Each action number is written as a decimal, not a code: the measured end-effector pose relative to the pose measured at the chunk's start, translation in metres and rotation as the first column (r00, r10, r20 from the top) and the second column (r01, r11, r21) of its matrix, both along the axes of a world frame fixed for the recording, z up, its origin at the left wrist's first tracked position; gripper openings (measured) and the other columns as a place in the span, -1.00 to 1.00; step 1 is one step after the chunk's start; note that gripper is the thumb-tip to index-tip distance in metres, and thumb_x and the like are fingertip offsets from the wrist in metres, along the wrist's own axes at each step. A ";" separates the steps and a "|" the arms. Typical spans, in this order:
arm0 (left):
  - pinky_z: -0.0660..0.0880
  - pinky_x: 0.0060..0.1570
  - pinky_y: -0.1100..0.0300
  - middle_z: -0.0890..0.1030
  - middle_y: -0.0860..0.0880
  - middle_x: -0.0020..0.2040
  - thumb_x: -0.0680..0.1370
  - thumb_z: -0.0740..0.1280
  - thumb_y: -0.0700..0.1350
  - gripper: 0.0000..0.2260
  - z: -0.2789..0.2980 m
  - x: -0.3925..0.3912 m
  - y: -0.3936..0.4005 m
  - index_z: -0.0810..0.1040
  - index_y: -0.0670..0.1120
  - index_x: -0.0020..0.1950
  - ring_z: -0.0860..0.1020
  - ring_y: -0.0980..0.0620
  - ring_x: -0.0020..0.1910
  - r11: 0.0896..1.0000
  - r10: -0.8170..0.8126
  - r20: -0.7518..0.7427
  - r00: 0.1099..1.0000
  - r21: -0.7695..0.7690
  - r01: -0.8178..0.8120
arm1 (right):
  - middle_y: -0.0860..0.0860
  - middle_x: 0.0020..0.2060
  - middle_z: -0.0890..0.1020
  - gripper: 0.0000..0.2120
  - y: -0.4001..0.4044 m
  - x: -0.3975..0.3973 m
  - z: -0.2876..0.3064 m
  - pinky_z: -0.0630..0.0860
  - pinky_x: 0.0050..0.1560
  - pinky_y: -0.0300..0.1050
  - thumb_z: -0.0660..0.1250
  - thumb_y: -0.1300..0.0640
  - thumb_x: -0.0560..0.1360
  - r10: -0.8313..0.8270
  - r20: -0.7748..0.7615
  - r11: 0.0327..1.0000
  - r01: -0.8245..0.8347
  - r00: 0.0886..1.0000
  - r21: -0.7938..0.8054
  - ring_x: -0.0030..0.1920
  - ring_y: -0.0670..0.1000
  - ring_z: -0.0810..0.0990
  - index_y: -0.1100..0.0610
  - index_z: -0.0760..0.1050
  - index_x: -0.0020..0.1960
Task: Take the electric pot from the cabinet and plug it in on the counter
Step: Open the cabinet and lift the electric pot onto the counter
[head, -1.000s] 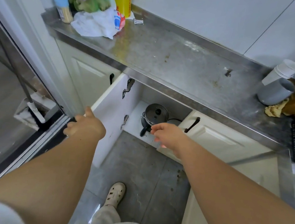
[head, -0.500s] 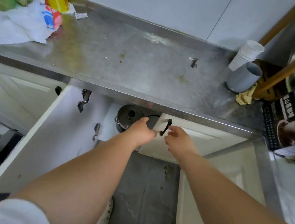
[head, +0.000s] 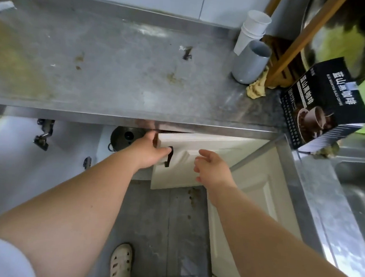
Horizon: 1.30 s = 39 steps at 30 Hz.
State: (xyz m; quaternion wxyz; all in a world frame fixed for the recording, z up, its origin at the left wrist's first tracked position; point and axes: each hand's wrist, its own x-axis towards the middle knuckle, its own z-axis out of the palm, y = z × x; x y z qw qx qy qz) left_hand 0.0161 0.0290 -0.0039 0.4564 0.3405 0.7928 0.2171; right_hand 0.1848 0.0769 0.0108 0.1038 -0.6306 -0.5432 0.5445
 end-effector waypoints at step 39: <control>0.34 0.20 0.09 0.43 -0.09 0.40 0.51 0.07 0.24 -0.42 -0.005 0.269 -0.055 0.37 -0.07 0.41 0.43 -0.09 0.32 0.731 -0.669 -0.023 0.743 -0.200 0.652 | 0.12 0.42 0.34 -0.61 -0.054 0.199 0.044 -0.20 0.52 0.10 0.20 0.10 0.54 0.532 0.835 0.308 -0.886 -0.142 -0.347 0.50 0.13 0.11 0.11 0.42 0.35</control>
